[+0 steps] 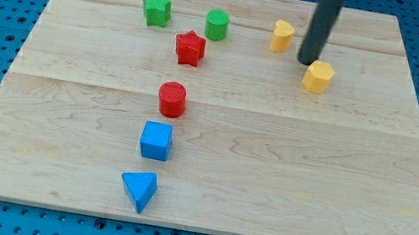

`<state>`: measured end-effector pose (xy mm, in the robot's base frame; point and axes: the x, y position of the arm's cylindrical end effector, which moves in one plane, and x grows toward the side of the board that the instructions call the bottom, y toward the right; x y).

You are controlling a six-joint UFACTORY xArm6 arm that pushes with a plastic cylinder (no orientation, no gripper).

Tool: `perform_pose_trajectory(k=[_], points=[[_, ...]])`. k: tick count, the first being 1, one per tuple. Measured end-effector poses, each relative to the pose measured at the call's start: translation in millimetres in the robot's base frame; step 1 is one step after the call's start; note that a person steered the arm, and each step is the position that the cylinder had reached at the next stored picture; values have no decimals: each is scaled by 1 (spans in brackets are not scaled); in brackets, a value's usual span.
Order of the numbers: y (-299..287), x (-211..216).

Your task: Slightly move the heart to the right

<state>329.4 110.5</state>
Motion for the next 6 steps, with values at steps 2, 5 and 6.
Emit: perform_pose_trajectory(k=[2,5,6], points=[[-23,-15],[-109,-35],[-99,-47]])
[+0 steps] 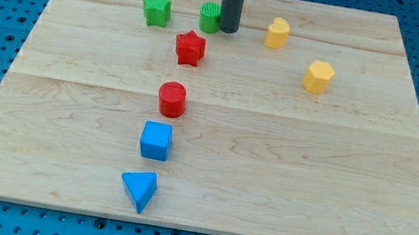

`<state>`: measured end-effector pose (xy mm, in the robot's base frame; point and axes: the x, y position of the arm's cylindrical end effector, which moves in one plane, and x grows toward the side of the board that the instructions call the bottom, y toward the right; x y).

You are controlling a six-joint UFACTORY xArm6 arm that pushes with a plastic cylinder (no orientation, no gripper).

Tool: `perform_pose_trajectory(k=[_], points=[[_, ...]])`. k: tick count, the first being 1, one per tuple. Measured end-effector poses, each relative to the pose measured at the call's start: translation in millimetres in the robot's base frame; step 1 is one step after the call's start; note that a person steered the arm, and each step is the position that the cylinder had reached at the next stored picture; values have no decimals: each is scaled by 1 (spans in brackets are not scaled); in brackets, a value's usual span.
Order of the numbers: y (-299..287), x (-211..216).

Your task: Slightly move the heart to the right

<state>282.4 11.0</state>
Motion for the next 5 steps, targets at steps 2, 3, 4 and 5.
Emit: perform_pose_trajectory(k=[2,3,4,5], points=[[56,1],[94,0],[40,0],[37,17]])
